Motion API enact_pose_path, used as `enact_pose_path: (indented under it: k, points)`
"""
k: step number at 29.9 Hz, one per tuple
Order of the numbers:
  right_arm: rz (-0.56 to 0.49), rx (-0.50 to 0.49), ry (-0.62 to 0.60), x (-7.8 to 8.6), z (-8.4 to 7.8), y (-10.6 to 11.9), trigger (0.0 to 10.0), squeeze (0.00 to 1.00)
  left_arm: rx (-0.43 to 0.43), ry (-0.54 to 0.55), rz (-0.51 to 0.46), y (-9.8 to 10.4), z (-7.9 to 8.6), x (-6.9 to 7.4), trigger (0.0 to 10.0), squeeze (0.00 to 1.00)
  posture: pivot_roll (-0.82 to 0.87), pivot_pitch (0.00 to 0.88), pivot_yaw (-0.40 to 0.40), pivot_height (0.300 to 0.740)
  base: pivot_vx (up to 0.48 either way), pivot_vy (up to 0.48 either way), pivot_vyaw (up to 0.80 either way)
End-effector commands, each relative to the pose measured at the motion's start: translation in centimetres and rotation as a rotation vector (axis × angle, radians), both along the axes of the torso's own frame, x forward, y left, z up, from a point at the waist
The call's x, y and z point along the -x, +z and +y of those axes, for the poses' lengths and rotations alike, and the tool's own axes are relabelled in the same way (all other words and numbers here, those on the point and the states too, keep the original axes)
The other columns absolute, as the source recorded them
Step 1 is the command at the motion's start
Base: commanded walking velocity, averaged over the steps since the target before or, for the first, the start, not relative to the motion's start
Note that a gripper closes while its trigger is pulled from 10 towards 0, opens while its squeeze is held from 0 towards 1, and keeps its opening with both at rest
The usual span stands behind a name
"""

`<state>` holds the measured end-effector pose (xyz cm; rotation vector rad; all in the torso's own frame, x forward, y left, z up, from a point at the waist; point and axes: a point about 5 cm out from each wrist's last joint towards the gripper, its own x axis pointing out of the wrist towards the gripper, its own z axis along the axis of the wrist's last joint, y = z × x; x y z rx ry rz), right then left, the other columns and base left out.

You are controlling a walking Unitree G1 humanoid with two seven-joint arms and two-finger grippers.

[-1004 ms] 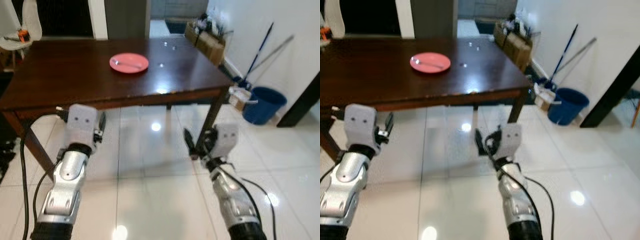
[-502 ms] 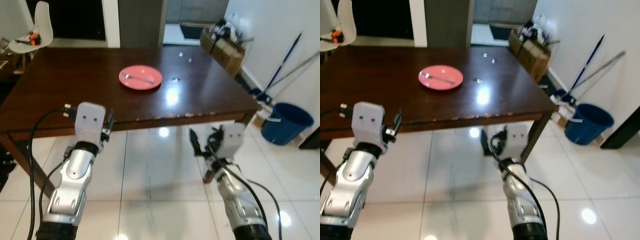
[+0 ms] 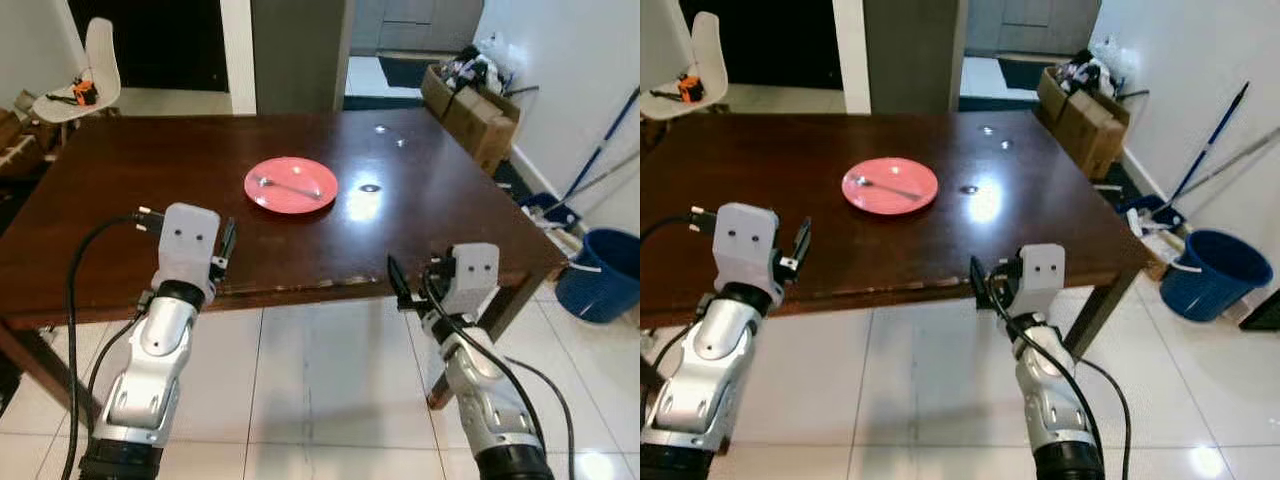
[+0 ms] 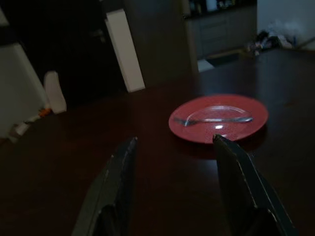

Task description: Setting the table

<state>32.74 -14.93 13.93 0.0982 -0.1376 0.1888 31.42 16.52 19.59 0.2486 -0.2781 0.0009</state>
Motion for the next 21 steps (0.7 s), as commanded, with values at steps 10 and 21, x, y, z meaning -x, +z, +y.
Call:
enact_pose_path:
  k: [10, 21]
  points:
    - [0.025, 0.064, -0.022, 0.2, -1.2, -0.5, 10.0, 0.0, -0.01, -0.041, 0.026, -0.6, -0.7, -0.2, 10.0, 0.0, 0.02, 0.003, 0.058, 0.74, 0.472, 0.0, 0.0]
    - [0.004, 0.166, 0.147, 0.6, -0.5, 0.2, 10.0, 0.0, -0.043, -0.111, 0.068, -1.6, -1.6, 0.5, 10.0, 0.0, 0.02, 0.01, 0.065, 0.74, 0.469, 0.0, 0.0]
